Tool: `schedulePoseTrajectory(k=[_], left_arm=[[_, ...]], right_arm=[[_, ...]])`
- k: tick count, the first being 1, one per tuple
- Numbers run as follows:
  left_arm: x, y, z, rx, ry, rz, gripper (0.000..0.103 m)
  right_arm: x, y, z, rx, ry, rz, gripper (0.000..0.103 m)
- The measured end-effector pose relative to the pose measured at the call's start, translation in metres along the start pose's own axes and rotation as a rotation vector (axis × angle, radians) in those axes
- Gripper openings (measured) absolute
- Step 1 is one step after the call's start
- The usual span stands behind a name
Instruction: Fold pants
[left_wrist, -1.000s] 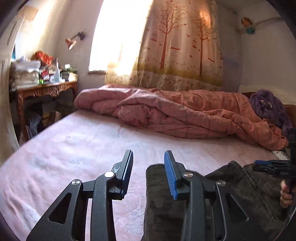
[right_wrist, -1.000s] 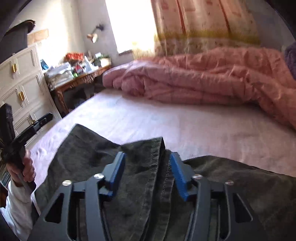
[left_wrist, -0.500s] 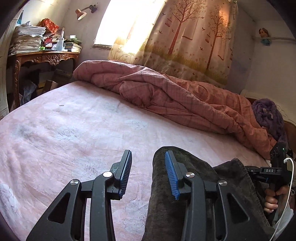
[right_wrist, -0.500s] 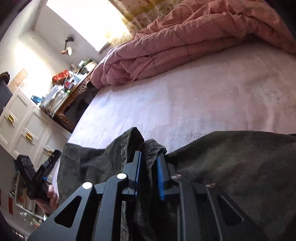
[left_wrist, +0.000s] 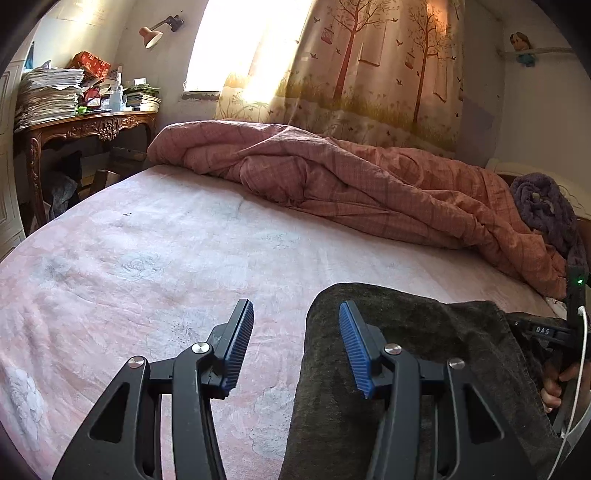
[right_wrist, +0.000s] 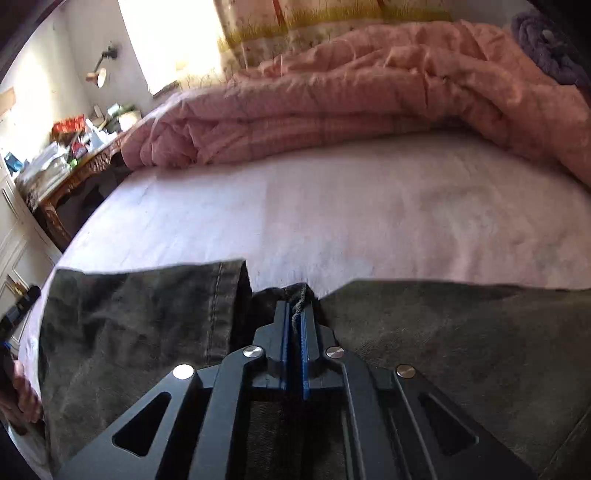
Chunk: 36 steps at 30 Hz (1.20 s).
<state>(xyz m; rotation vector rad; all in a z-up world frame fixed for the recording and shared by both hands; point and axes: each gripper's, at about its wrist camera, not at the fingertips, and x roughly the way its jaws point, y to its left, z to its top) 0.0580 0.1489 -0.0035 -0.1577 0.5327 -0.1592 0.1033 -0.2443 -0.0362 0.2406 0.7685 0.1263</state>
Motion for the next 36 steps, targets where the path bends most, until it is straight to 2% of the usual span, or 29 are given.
schedulePoseTrajectory(k=[1,3,4,6,7,8,9,10,12,14,15,16,18,20,21,24,26,28,29,30,31,33,34,36], left_arm=[[0.0,-0.001,0.0,0.005,-0.002,0.004,0.047],[-0.001,-0.005,0.0,0.024,-0.002,0.011,0.048],[-0.001,-0.007,0.0,0.035,-0.003,0.017,0.05],[-0.001,-0.011,-0.001,0.053,-0.006,0.029,0.051],[0.0,-0.012,-0.001,0.06,-0.005,0.03,0.052],[0.001,-0.012,-0.001,0.063,-0.003,0.033,0.052],[0.002,-0.013,-0.001,0.065,0.001,0.037,0.052],[0.003,-0.013,-0.002,0.067,0.004,0.041,0.052],[0.005,-0.013,-0.003,0.073,0.008,0.047,0.052],[0.006,-0.016,-0.004,0.081,0.009,0.051,0.053],[0.006,-0.016,-0.004,0.084,0.009,0.051,0.055],[0.006,-0.017,-0.005,0.087,0.01,0.05,0.057],[0.007,-0.016,-0.005,0.088,0.015,0.047,0.059],[0.007,-0.015,-0.005,0.086,0.016,0.048,0.059],[0.006,-0.015,-0.005,0.084,0.013,0.049,0.059],[0.002,-0.014,-0.005,0.08,0.001,0.05,0.059],[0.003,-0.015,-0.005,0.083,0.005,0.052,0.061],[0.008,-0.015,-0.005,0.087,0.027,0.059,0.064],[0.011,-0.016,-0.005,0.091,0.044,0.066,0.065],[0.014,-0.016,-0.006,0.095,0.057,0.064,0.065],[0.015,-0.017,-0.006,0.1,0.064,0.063,0.065],[0.015,-0.019,-0.007,0.11,0.062,0.067,0.065],[0.015,-0.019,-0.006,0.115,0.065,0.069,0.065],[0.017,-0.021,-0.005,0.123,0.084,0.069,0.064]], right_arm=[[-0.01,0.001,0.002,-0.007,-0.04,0.0,0.01],[-0.024,0.002,0.002,-0.017,-0.095,-0.053,0.024],[-0.032,0.002,0.003,-0.021,-0.133,-0.057,0.024],[-0.047,0.002,0.008,-0.02,-0.171,0.009,0.024],[-0.054,0.001,0.012,-0.012,-0.19,0.069,0.024],[-0.056,0.003,0.013,-0.013,-0.198,0.103,0.026],[-0.056,0.006,0.016,-0.023,-0.195,0.14,0.035],[-0.05,0.011,0.019,-0.036,-0.174,0.152,0.049],[-0.036,0.013,0.019,-0.037,-0.126,0.161,0.051],[-0.018,0.014,0.015,-0.001,-0.068,0.189,0.048],[-0.008,0.014,0.013,0.009,-0.026,0.22,0.036],[0.001,0.015,0.011,0.014,0.019,0.245,0.032],[0.013,0.016,0.008,0.011,0.062,0.233,0.028],[0.009,0.014,0.008,0.022,0.039,0.241,0.019],[0.002,0.013,0.008,0.02,0.001,0.225,0.005],[-0.034,0.017,0.011,-0.004,-0.153,0.191,0.004],[-0.045,0.032,0.013,-0.084,-0.193,0.097,0.003],[-0.031,0.037,0.007,-0.146,-0.208,-0.142,0.0],[-0.012,0.028,0.005,-0.141,-0.157,-0.203,0.0],[0.012,0.011,0.004,-0.068,-0.026,-0.127,0.0],[0.023,-0.004,0.004,0.018,0.043,-0.063,0.0],[0.003,-0.015,0.006,0.085,-0.048,0.022,0.0],[-0.01,-0.011,0.007,0.063,-0.104,0.024,0.0],[-0.026,0.001,0.007,-0.005,-0.145,0.052,0.0]])
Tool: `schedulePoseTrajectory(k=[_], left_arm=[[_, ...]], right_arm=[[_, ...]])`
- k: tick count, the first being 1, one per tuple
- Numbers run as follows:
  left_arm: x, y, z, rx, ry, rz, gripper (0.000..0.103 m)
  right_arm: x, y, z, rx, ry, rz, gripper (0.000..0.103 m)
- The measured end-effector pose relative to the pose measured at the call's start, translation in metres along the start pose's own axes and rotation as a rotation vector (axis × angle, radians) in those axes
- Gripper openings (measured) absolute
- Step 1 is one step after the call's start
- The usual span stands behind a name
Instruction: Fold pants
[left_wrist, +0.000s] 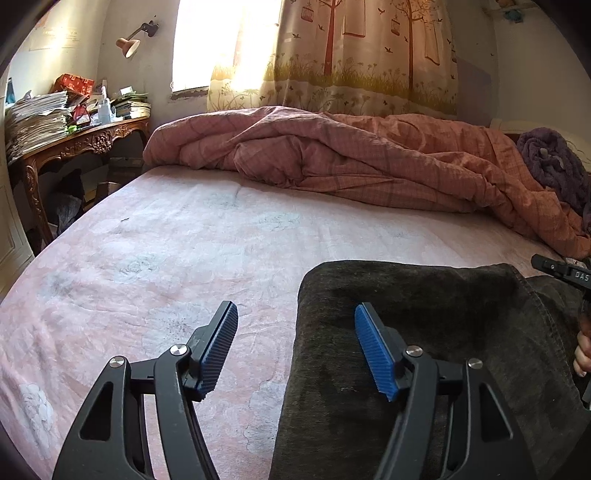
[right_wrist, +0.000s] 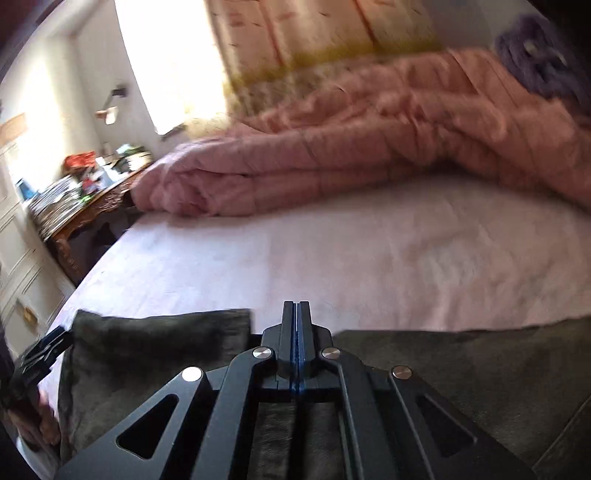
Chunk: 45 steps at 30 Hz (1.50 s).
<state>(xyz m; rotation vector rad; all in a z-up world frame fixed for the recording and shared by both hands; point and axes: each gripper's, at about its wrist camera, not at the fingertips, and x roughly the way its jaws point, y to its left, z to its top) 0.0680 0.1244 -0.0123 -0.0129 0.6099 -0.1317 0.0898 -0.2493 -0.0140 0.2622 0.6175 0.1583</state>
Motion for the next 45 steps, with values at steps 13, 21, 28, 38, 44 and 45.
schedulePoseTrajectory(k=[13,21,28,38,44,45], left_arm=[[0.087,-0.013,0.014,-0.047,0.302,-0.022,0.003],[0.08,-0.015,0.008,-0.044,0.253,-0.018,0.003],[-0.001,-0.022,0.003,0.016,0.171,-0.035,0.008],[-0.076,-0.055,-0.098,0.027,0.058,-0.06,0.008],[-0.098,-0.05,-0.137,0.055,-0.116,-0.037,0.009],[-0.099,-0.049,-0.141,0.063,-0.152,-0.035,0.009]], right_arm=[[0.06,0.047,-0.017,-0.096,0.268,0.06,0.0],[0.064,0.034,-0.021,-0.044,0.261,0.052,0.0],[-0.006,0.044,-0.019,-0.156,0.183,0.055,0.0],[-0.114,0.103,-0.112,-0.194,0.033,0.072,0.0],[-0.123,0.087,-0.192,-0.125,-0.14,-0.054,0.0],[-0.124,0.092,-0.2,-0.167,-0.179,-0.098,0.0]])
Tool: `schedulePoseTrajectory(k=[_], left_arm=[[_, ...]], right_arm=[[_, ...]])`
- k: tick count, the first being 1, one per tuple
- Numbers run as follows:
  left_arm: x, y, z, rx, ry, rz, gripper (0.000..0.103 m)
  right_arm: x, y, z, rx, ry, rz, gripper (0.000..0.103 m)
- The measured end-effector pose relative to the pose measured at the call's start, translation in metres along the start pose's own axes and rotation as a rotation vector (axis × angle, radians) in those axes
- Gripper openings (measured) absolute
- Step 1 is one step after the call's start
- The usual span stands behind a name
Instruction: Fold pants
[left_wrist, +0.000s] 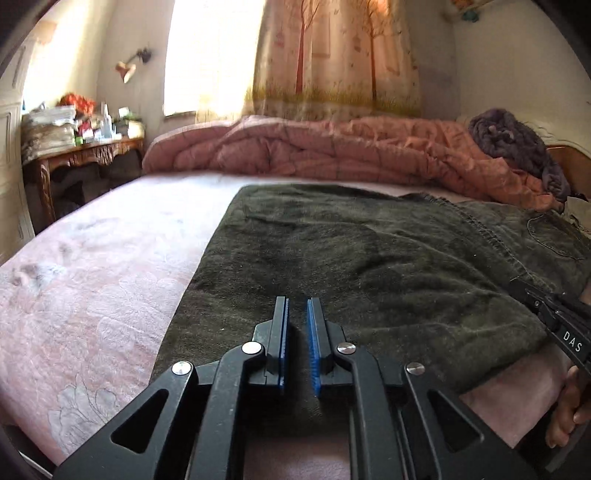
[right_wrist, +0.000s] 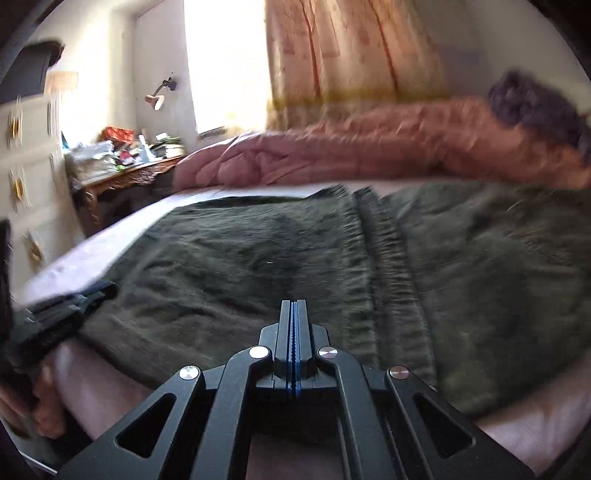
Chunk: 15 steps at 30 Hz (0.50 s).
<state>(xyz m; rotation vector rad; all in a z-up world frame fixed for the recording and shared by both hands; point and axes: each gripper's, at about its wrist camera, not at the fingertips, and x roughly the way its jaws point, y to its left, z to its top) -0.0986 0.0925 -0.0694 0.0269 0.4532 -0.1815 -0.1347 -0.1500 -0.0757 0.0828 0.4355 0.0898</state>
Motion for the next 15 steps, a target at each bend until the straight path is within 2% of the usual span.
schedulePoseTrajectory(k=[2,3,5,7,8,12,15], left_arm=[[-0.004,-0.001,-0.001,0.001,-0.033,0.012,0.009],[-0.007,0.001,0.001,-0.015,-0.045,-0.004,0.009],[-0.019,0.0,0.006,-0.047,-0.09,-0.073,0.009],[-0.031,-0.011,0.012,-0.028,-0.144,-0.113,0.009],[-0.032,-0.018,0.015,-0.016,-0.146,-0.128,0.009],[-0.012,-0.037,0.021,-0.089,-0.071,-0.26,0.009],[0.0,-0.045,0.008,-0.132,-0.012,-0.272,0.008]], right_arm=[[-0.004,0.006,-0.004,-0.034,-0.04,-0.041,0.0],[-0.006,0.008,-0.004,-0.039,-0.051,-0.051,0.0],[-0.014,0.006,0.002,-0.006,-0.082,-0.041,0.0],[-0.022,0.006,0.008,0.024,-0.127,-0.016,0.0],[-0.025,0.007,0.012,0.035,-0.141,0.017,0.0],[-0.024,0.024,0.023,0.066,-0.14,0.119,0.0],[-0.013,0.031,0.024,0.141,-0.099,0.209,0.0]])
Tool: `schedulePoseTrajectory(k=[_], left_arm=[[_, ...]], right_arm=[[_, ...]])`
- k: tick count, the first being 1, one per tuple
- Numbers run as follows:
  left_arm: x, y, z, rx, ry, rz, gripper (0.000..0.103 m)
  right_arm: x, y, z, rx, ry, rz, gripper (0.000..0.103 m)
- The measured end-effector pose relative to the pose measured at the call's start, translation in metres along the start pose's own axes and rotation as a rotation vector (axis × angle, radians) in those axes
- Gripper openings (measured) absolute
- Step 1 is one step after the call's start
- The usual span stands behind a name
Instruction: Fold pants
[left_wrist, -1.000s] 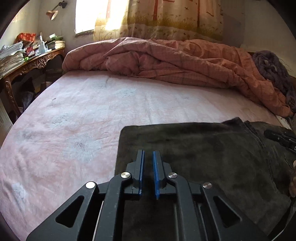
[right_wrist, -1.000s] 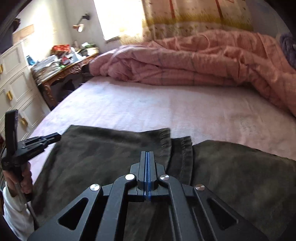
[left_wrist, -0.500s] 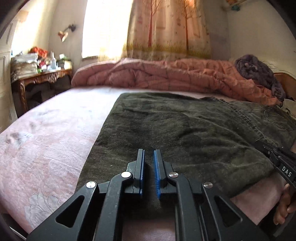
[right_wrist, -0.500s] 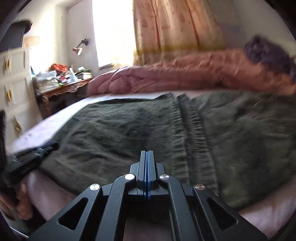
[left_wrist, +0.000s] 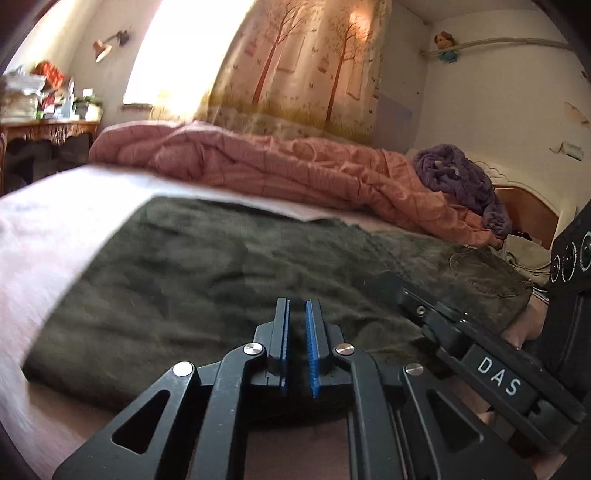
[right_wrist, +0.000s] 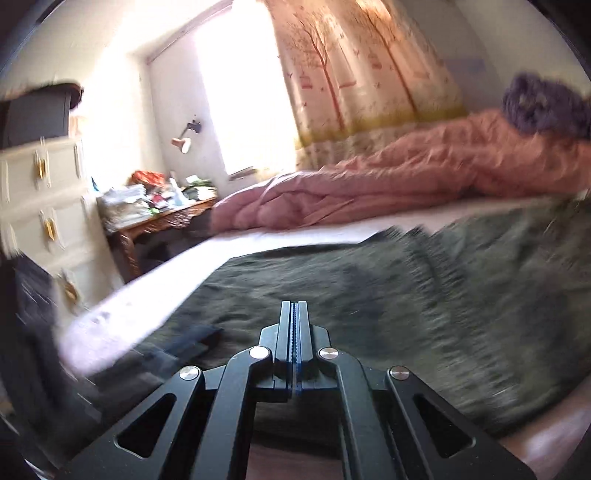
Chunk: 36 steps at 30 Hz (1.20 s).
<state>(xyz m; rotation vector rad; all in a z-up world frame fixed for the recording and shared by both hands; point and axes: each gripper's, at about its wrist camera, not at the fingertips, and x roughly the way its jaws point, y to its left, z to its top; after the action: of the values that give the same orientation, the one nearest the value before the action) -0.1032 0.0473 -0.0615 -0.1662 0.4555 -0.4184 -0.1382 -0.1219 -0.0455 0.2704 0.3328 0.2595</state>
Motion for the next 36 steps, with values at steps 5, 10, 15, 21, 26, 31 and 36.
schedulePoseTrajectory(k=[5,10,15,21,26,31,36], left_arm=[[-0.009,0.003,-0.022,-0.015,-0.025,-0.019,0.007],[-0.017,0.002,-0.029,0.067,-0.088,0.022,0.004],[-0.037,0.023,-0.026,0.093,-0.166,0.29,0.003],[-0.045,0.048,-0.026,0.006,-0.152,0.319,0.004],[-0.046,0.046,-0.024,0.005,-0.152,0.352,0.003],[-0.049,0.033,-0.009,-0.027,-0.154,0.278,0.019],[-0.039,-0.016,0.015,0.016,-0.146,0.132,0.038]], right_arm=[[0.008,-0.003,-0.037,-0.064,0.039,-0.037,0.0],[-0.004,-0.019,-0.042,-0.1,-0.025,-0.181,0.0],[-0.012,-0.032,-0.038,-0.141,-0.041,-0.301,0.0],[-0.021,-0.066,-0.028,-0.03,-0.032,-0.356,0.0],[-0.03,-0.079,-0.024,0.04,-0.013,-0.309,0.0],[-0.059,-0.079,-0.004,0.058,-0.074,-0.268,0.0],[-0.1,-0.099,0.019,0.047,-0.106,-0.316,0.003]])
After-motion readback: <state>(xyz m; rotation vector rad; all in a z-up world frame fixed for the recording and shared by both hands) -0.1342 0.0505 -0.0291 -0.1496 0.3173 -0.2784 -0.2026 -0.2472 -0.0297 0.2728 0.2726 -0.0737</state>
